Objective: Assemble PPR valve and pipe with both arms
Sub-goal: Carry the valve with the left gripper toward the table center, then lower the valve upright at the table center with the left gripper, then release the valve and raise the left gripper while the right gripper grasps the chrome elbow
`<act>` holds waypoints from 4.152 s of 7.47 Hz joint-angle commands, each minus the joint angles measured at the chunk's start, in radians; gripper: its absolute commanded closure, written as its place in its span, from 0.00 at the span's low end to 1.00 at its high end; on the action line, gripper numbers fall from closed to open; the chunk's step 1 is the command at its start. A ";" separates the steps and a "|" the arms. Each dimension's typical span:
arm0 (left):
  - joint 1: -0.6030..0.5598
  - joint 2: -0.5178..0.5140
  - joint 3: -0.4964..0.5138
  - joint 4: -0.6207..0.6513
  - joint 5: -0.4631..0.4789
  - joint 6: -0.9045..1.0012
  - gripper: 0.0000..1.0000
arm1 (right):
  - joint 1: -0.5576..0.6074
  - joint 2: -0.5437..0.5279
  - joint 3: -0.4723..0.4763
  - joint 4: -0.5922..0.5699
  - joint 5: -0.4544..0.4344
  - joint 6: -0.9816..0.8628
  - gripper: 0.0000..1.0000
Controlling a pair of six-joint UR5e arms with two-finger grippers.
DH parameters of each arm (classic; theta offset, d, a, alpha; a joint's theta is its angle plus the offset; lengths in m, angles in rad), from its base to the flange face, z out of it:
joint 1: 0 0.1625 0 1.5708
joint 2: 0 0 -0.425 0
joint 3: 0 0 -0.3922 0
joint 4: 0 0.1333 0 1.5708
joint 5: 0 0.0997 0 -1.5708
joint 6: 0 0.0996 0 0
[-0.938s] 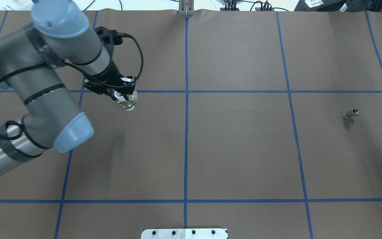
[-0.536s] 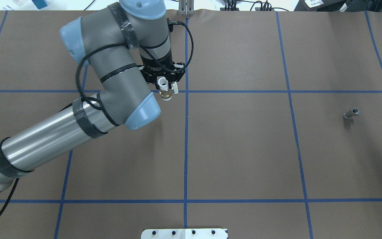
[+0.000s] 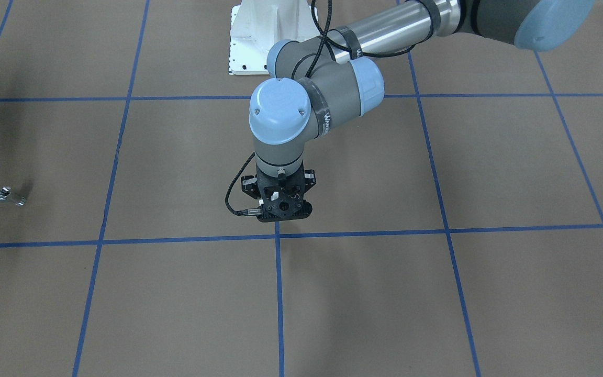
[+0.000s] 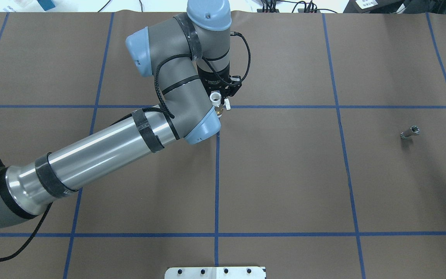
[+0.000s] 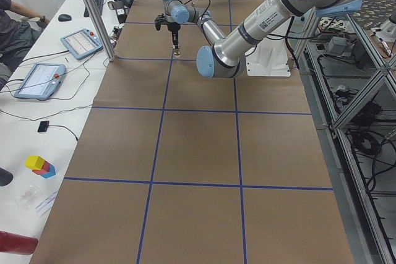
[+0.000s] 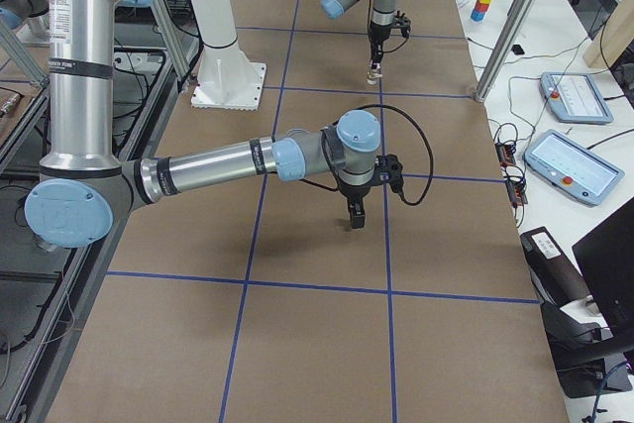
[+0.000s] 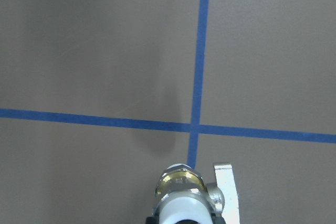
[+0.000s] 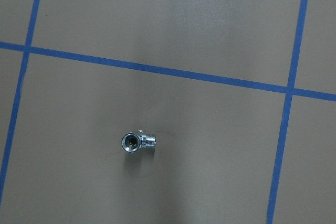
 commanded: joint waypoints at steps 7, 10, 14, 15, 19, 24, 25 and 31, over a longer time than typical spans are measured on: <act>0.023 0.003 0.027 -0.011 0.002 0.006 1.00 | 0.000 -0.001 0.000 0.001 0.023 0.003 0.00; 0.029 0.006 0.030 -0.012 0.002 0.002 1.00 | 0.000 -0.001 0.000 0.001 0.025 0.003 0.00; 0.029 0.009 0.030 -0.014 0.002 0.009 0.68 | -0.002 -0.001 0.002 0.001 0.031 0.003 0.00; 0.029 0.009 0.030 -0.014 0.002 0.009 0.56 | 0.000 -0.001 0.003 0.001 0.032 0.003 0.00; 0.031 0.023 0.027 -0.035 0.012 0.010 0.25 | 0.000 -0.001 0.003 0.001 0.035 0.006 0.00; -0.055 0.165 -0.290 0.105 -0.025 0.085 0.24 | -0.116 0.001 0.000 0.081 0.013 0.205 0.00; -0.076 0.242 -0.405 0.168 -0.025 0.148 0.24 | -0.162 0.001 -0.009 0.112 -0.045 0.254 0.00; -0.152 0.469 -0.639 0.187 -0.025 0.269 0.24 | -0.290 0.057 -0.186 0.339 -0.089 0.459 0.05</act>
